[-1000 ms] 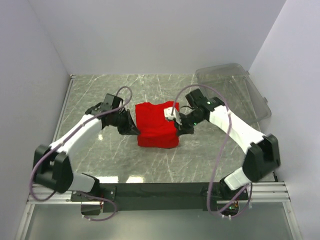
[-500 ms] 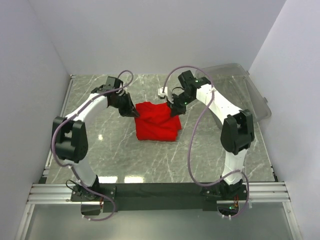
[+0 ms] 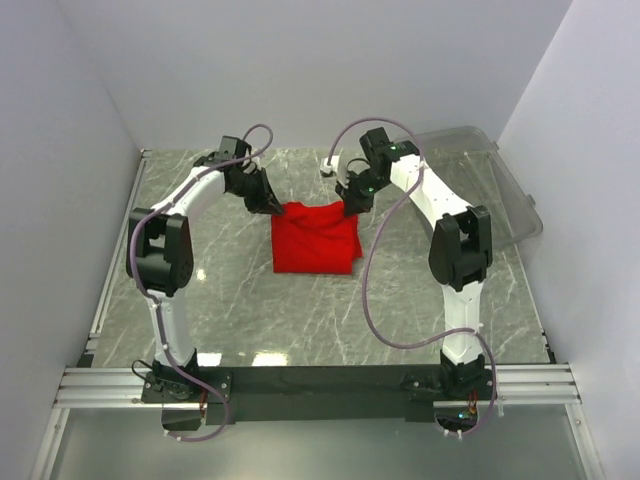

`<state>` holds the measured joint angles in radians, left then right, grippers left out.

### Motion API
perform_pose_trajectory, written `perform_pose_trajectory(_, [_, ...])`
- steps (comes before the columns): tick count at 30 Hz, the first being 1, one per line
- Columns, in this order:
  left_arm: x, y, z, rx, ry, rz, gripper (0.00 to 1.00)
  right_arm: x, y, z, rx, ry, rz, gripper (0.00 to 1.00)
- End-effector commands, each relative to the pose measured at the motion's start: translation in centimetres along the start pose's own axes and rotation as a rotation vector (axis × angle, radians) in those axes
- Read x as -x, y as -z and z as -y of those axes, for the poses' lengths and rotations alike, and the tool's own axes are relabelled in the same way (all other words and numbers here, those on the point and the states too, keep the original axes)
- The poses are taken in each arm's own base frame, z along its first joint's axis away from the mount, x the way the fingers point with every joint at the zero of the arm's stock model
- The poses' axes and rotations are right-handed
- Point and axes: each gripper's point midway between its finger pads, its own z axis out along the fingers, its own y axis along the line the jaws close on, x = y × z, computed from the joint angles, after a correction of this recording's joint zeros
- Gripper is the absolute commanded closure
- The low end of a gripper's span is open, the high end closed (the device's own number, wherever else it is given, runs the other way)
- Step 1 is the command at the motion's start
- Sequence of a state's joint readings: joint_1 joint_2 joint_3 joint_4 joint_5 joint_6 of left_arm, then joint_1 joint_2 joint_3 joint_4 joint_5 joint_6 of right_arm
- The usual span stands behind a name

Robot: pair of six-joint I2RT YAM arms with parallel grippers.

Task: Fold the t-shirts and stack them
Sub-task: Fold the tshirt

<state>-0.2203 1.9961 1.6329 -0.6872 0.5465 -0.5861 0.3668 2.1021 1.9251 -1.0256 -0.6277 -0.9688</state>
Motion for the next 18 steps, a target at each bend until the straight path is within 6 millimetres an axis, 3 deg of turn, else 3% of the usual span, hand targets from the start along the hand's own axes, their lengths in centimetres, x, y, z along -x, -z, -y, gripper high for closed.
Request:
perform_pose_trajectory(1, [1.7,-0.1,0.4,-0.028,-0.033,0.015,0.99,1.5,0.1,2.3,-0.077,-0.009,0.029,1.00])
perform_pose_trajectory(12, [2.9,-1.9,-1.9,0.011,-0.006,0.004,0.99,0.2,-2.0,4.1,-0.119,-0.084,0.015,1.00])
perform_pose_trajectory(18, [3.9,-2.3,-1.9,0.008,0.001,0.020,0.99,0.1,-2.2,5.4,-0.171,-0.127,0.012,0.98])
